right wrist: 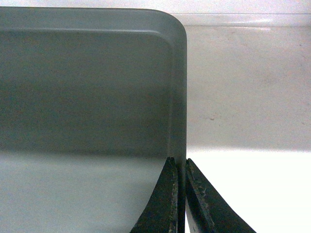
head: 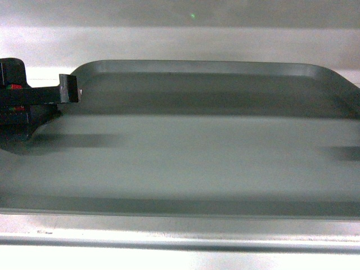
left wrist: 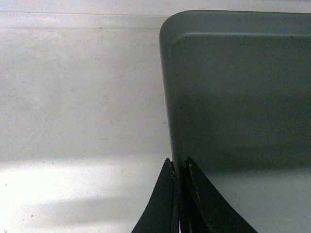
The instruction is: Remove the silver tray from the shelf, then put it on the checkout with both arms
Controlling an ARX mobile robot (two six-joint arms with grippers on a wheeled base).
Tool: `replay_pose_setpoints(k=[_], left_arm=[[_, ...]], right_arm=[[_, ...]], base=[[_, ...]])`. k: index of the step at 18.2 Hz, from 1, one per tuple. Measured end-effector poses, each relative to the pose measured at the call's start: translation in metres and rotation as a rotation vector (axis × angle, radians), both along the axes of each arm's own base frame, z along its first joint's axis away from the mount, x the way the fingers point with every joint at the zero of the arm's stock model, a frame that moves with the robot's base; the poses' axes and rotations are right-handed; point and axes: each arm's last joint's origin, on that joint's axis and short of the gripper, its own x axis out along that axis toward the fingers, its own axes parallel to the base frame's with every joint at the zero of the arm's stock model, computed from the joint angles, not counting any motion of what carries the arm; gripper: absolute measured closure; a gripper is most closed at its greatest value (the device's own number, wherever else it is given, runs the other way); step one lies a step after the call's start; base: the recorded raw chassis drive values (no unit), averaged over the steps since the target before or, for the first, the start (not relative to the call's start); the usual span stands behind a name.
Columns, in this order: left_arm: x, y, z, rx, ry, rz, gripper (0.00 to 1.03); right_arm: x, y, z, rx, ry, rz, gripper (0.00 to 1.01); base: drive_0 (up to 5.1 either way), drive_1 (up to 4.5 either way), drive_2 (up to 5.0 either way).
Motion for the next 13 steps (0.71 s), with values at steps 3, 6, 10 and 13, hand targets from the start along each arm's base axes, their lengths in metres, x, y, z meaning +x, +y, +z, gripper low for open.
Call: replay_pose_setpoints(k=[3,6,10,13], left_arm=[[0.0001,0.0000,-0.0005,0.001,0.003,0.000,1.00],[0.0001,0.0000,-0.0004,0.001,0.002,0.000,1.00],[0.0001,-0.0002,-0.0001,0.000,0.000,0.000,1.00],[0.0001,-0.0004,-0.0002,0.001,0.001,-0.001,1.00]], right_arm=[[-0.0001,-0.0001,-0.0003,-0.001,0.003,0.000,0.99],[0.0000,0.0000,-0.0001,0.000,0.001,0.000,0.99],[0.0002,-0.0011,0.0001,-0.002,-0.001,-0.002,0.99],[0.0004,-0.0010,0.0004,-0.002,-0.004,-0.002,0.99]], base=[[0.2,-3.92,4.3],[0.2,-3.94,4.3],[0.1,-4.03,4.2],[0.0,-4.07,4.2]])
